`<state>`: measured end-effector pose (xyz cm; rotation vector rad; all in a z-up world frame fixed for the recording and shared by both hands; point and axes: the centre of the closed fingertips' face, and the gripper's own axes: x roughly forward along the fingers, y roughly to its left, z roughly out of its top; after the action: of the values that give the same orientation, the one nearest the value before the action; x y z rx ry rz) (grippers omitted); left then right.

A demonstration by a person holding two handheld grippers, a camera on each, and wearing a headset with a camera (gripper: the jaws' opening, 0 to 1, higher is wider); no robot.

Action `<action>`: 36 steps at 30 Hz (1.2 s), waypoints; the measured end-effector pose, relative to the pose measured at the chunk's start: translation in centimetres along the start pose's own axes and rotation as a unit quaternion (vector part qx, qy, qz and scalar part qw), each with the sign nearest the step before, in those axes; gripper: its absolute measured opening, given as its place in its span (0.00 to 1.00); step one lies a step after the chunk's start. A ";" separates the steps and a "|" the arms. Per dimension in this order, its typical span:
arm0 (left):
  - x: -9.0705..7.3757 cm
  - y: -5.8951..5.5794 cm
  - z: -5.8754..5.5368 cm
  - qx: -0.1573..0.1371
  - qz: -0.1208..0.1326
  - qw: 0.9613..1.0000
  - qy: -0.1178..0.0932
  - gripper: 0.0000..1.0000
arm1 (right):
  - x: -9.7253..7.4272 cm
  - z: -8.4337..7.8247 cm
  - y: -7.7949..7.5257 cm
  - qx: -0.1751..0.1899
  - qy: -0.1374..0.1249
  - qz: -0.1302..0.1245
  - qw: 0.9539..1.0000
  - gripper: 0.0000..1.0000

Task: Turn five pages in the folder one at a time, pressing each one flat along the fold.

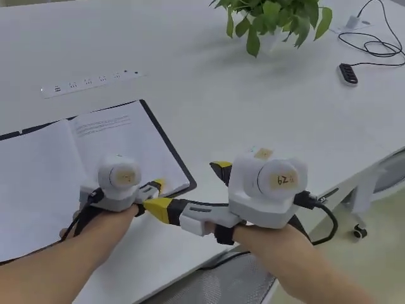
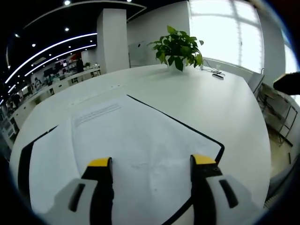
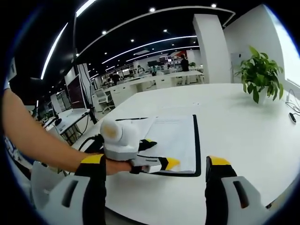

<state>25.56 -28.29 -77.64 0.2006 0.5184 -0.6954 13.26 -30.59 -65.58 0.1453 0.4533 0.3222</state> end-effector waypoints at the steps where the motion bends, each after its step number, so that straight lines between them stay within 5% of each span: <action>1: 0.1 0.0 0.0 -0.001 0.001 1.000 -0.003 0.67 | 0.1 0.0 -0.1 0.001 0.001 -0.001 1.000 0.87; 16: 0.5 -0.5 -0.1 -0.002 -0.001 0.999 -0.047 0.56 | 0.5 0.0 -0.7 0.019 0.002 -0.006 1.000 0.84; 36: 0.1 0.6 -0.1 -0.016 0.008 0.998 -0.059 0.28 | 2.8 -0.1 -0.9 0.021 0.017 0.008 1.000 0.83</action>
<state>25.99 -27.87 -77.84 0.1337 0.4150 -0.6784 15.81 -30.48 -67.00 0.1856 0.4930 0.3311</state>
